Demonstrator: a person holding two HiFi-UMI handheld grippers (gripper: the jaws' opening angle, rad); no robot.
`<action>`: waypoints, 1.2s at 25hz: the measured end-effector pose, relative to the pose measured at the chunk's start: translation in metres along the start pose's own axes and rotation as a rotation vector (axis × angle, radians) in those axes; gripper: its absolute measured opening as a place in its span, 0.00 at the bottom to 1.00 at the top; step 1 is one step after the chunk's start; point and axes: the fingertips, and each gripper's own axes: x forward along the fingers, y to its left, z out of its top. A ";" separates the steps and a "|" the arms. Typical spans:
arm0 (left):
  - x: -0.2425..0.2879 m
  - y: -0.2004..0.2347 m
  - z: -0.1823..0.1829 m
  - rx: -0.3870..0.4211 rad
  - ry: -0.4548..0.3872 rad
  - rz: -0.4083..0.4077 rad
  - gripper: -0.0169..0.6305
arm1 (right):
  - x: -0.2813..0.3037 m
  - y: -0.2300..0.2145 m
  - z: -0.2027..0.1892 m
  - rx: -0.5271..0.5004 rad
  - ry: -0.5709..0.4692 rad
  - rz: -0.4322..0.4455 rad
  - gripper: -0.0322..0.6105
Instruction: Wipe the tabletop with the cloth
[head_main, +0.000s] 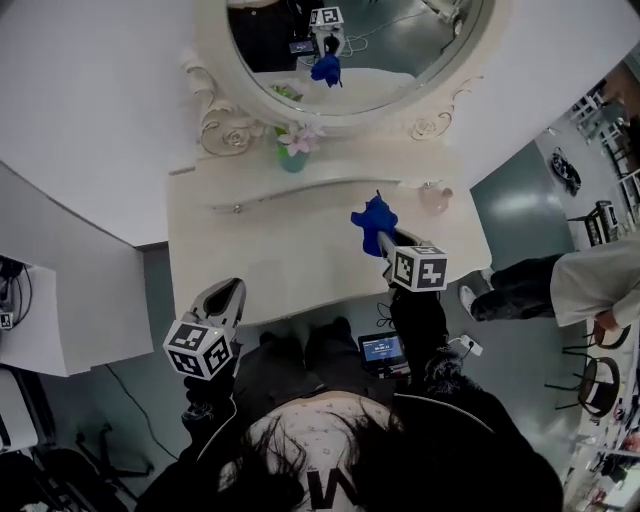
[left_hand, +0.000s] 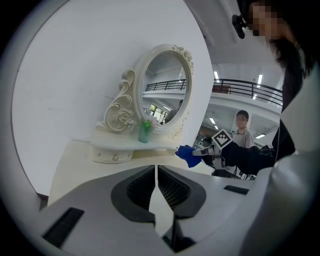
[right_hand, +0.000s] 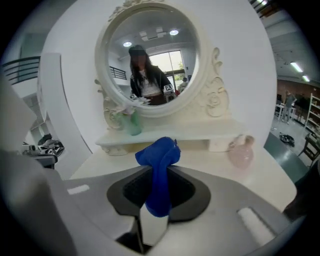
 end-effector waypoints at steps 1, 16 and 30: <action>-0.005 0.006 0.001 0.006 -0.004 -0.005 0.03 | 0.009 0.024 0.002 -0.012 -0.002 0.026 0.18; -0.132 0.097 -0.034 -0.071 -0.023 0.174 0.03 | 0.124 0.400 -0.106 -0.331 0.240 0.527 0.18; -0.156 0.116 -0.047 -0.104 -0.036 0.191 0.03 | 0.143 0.351 -0.143 -0.393 0.332 0.344 0.18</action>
